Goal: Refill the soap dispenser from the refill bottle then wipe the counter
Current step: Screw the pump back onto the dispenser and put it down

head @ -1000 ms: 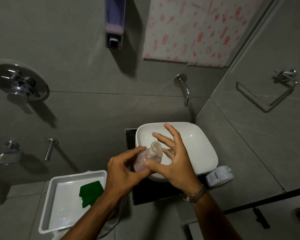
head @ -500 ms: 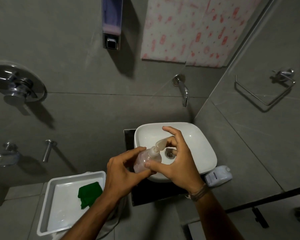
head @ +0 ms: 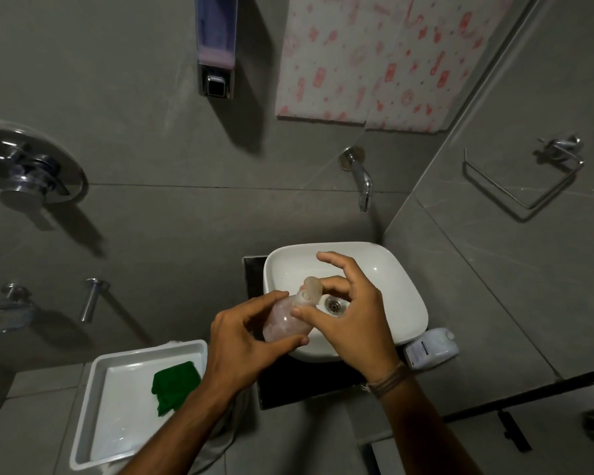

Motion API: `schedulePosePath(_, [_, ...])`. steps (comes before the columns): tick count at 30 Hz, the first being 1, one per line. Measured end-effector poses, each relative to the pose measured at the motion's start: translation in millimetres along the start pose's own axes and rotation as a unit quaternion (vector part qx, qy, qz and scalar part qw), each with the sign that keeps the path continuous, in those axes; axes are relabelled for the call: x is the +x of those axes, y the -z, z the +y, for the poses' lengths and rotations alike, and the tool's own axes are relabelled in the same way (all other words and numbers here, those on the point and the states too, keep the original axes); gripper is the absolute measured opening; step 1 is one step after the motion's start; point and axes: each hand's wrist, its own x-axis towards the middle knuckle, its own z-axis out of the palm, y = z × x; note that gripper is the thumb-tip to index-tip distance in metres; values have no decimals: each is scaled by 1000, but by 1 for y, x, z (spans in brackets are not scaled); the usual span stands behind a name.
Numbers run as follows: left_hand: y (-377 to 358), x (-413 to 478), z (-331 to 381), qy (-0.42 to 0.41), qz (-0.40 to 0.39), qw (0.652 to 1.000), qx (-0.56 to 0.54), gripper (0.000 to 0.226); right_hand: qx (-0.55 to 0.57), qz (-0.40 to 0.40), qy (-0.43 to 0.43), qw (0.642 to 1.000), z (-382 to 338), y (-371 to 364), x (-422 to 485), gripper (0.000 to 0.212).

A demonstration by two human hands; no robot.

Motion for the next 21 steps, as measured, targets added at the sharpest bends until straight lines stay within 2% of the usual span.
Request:
schedulePosePath(2, [-2, 0, 0, 2, -3, 1000, 1, 80, -20, 9, -5, 1000, 0, 0, 1, 82])
schedulePosePath(4, [-3, 0, -1, 5, 0, 1000, -3, 79, 11, -37, -16, 999, 2, 4, 3, 92])
schedulePosePath(6, [-5, 0, -1, 4, 4, 1000, -3, 78, 35, -69, -17, 997, 4, 8, 3, 94])
schedulePosePath(8, [-6, 1, 1, 1, 4, 1000, 1, 78, 27, -44, -10, 999, 4, 8, 2, 85])
schedulePosePath(10, [-6, 2, 4, -3, 4, 1000, 0, 77, -11, -12, -1, 1000, 5, 7, 3, 88])
schedulePosePath(13, [-7, 2, 6, -8, 3, 1000, -7, 74, 17, -56, -6, 998, 8, 10, 4, 100])
schedulePosePath(15, [-7, 3, 4, -2, 6, 1000, -5, 76, 27, -55, -4, 998, 7, 9, 3, 90])
schedulePosePath(17, [-8, 5, 3, -3, 3, 1000, 4, 78, 12, -10, 0, 1000, 6, 8, 2, 79])
schedulePosePath(19, [-9, 6, 3, -3, 0, 1000, 2, 78, -17, -1, 9, 1000, 6, 8, 3, 81])
schedulePosePath(21, [-10, 6, 3, -2, 3, 1000, -6, 77, 16, -40, 3, 999, 9, 10, 3, 87])
